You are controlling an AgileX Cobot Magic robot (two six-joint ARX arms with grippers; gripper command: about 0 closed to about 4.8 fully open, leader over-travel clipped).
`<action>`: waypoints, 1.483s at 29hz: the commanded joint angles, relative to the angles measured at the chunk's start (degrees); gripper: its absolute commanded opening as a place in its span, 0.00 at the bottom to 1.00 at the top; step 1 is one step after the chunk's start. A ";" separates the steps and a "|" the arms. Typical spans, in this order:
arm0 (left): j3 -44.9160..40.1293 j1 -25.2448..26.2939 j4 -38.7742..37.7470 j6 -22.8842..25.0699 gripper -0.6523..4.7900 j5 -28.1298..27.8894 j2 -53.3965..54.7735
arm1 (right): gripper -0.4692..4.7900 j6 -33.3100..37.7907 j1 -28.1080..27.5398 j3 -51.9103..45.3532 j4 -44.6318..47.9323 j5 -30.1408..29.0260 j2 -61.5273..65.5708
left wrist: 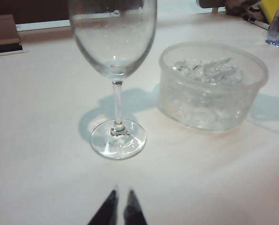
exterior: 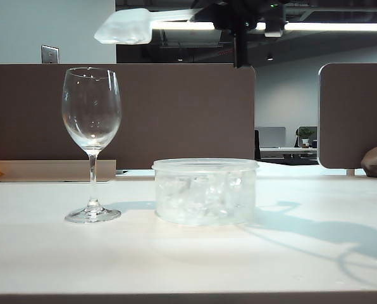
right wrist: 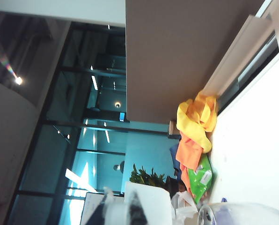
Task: Pick up an ice shovel filled with ice cubes and pour the ice from the shovel into the glass.
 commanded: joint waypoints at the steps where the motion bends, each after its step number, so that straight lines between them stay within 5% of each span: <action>1: -0.02 0.04 -0.09 0.11 0.17 0.04 0.02 | 0.09 -3.56 1.14 1.57 -1.53 0.70 0.39; 22: -0.02 0.04 -0.09 0.11 0.17 0.07 0.02 | 0.09 -15.28 1.38 5.40 -8.92 2.32 0.42; 43: -0.02 0.04 -0.09 0.11 0.17 0.07 0.02 | 0.09 -17.62 2.21 7.26 -10.19 -0.04 0.39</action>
